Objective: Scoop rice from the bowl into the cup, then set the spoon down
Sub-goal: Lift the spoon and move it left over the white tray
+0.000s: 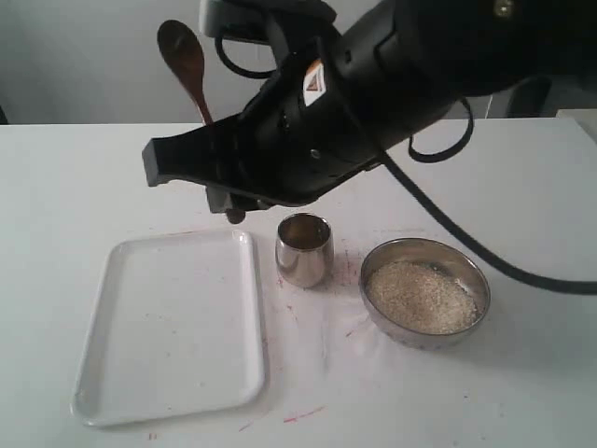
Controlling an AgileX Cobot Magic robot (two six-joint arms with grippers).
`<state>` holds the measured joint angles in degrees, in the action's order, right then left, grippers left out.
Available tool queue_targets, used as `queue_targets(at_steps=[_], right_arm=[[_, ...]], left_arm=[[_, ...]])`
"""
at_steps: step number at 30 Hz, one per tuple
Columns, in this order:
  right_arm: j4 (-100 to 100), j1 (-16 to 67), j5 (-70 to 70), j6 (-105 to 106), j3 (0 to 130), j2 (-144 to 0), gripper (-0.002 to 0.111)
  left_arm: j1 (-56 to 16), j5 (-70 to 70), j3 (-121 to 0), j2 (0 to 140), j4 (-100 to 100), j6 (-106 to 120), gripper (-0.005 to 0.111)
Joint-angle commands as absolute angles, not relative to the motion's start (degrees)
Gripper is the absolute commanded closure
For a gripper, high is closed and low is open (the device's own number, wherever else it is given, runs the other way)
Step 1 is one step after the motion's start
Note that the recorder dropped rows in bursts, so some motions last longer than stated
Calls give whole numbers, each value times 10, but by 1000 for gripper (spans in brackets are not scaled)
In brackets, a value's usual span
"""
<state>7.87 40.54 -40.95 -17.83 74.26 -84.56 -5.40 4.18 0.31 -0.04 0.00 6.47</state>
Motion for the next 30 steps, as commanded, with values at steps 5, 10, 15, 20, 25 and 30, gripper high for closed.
queue_targets(at_steps=[5, 10, 15, 20, 25, 30], right_arm=[[157, 409, -440, -113, 803, -924, 108], [165, 418, -484, -84, 845, -969, 108], [185, 422, -526, -69, 885, -1017, 108], [218, 422, -556, -51, 910, -1055, 108], [224, 422, -572, -43, 920, -1098, 108], [226, 422, -562, -52, 919, -1127, 108]], left_arm=[[-53, 44, 0, 0, 0, 65, 92], [-53, 44, 0, 0, 0, 65, 92], [-53, 44, 0, 0, 0, 65, 92], [-53, 44, 0, 0, 0, 65, 92], [-53, 44, 0, 0, 0, 65, 92], [-53, 44, 0, 0, 0, 65, 92]])
